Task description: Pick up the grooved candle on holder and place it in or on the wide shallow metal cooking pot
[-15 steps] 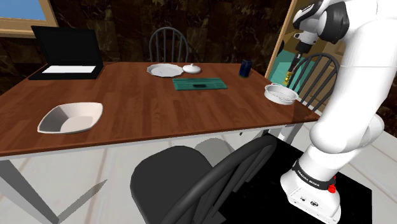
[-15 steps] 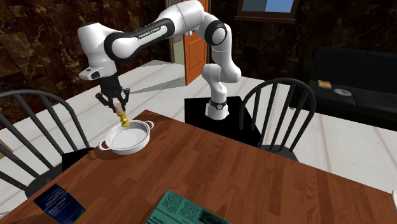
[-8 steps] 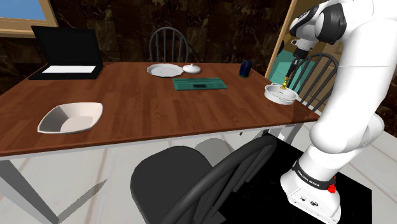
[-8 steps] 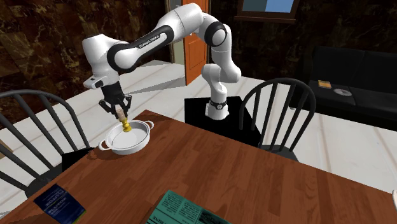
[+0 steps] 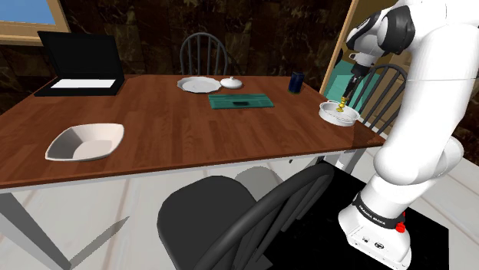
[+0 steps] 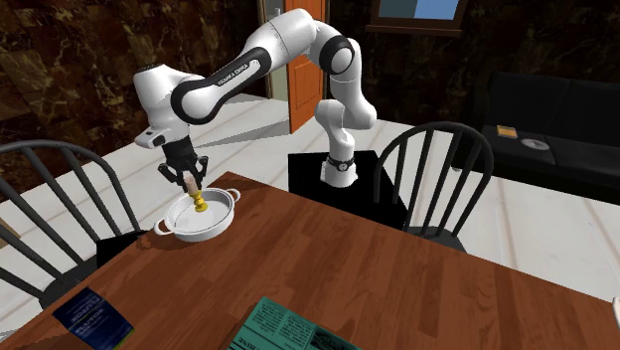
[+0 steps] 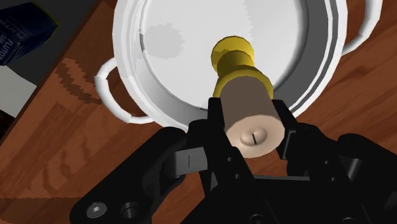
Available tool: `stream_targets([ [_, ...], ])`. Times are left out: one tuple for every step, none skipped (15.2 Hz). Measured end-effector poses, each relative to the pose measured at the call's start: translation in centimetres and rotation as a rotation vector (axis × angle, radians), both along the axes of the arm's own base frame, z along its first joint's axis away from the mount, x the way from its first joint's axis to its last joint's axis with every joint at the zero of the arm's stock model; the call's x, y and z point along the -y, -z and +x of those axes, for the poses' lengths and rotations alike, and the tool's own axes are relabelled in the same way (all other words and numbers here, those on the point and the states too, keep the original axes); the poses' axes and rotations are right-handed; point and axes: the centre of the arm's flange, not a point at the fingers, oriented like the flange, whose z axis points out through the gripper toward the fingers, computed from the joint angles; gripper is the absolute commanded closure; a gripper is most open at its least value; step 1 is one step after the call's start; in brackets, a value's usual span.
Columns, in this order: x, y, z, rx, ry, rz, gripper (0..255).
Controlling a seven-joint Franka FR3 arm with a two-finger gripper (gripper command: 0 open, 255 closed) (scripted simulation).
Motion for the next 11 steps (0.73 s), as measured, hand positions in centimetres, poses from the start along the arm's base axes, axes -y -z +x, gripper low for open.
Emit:
stream_targets([
  [0.00,0.02,0.00,0.000,0.000,0.000,255],
  [0.00,0.02,0.00,0.000,0.000,0.000,255],
  [0.01,0.03,0.00,0.000,0.000,0.000,255],
  [0.01,0.03,0.00,0.000,0.000,0.000,0],
  [0.01,0.03,0.00,0.000,0.000,0.000,0],
  [0.01,0.03,0.00,0.000,0.000,0.000,0],
  [0.01,0.03,0.00,0.000,0.000,0.000,0],
  [0.01,0.03,0.00,0.000,0.000,0.000,0],
  [0.01,0.03,0.00,0.000,0.000,0.000,0],
  [0.01,0.03,0.00,0.000,0.000,0.000,0],
  [-0.09,-0.66,-0.06,0.000,0.000,0.000,0],
])
